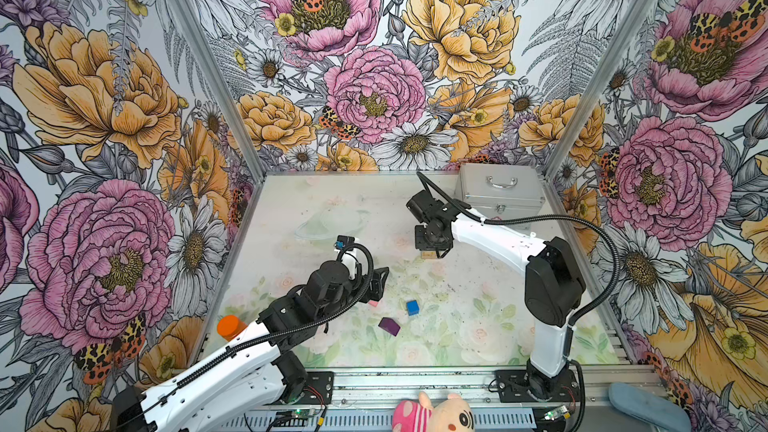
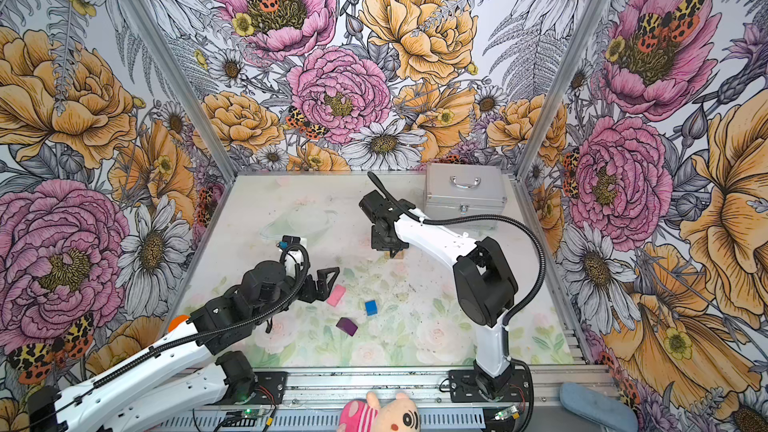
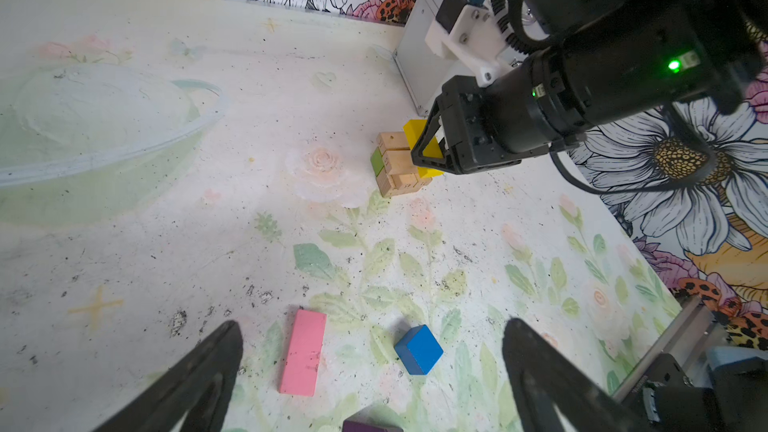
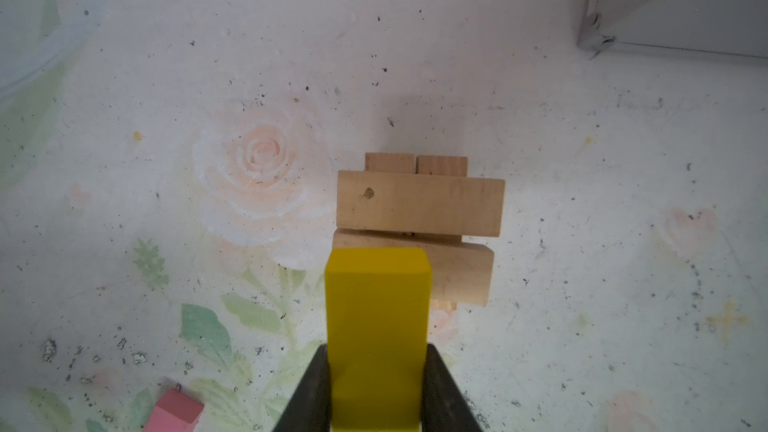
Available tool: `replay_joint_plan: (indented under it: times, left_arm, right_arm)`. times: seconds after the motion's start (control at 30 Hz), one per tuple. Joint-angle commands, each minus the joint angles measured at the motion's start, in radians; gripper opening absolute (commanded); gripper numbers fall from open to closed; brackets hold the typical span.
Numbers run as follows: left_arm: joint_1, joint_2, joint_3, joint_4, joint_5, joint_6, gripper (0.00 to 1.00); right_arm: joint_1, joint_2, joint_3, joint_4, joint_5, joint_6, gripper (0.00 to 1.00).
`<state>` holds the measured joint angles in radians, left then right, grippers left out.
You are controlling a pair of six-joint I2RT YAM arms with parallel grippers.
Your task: Build the wood block tower
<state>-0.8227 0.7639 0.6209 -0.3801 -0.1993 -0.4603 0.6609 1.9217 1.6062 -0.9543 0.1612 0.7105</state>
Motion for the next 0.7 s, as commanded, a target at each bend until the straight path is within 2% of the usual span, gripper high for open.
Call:
replay_joint_plan:
  times: [0.0, 0.67]
  left_arm:
    - [0.027, 0.003, 0.023, 0.038, 0.064, 0.027, 0.99]
    - [0.074, 0.013, 0.014, 0.058, 0.106, 0.037, 0.99]
  right_arm:
    - [-0.008, 0.023, 0.045, -0.003, -0.001, 0.004, 0.29]
    - [-0.033, 0.098, 0.097, -0.021, -0.02, -0.012, 0.3]
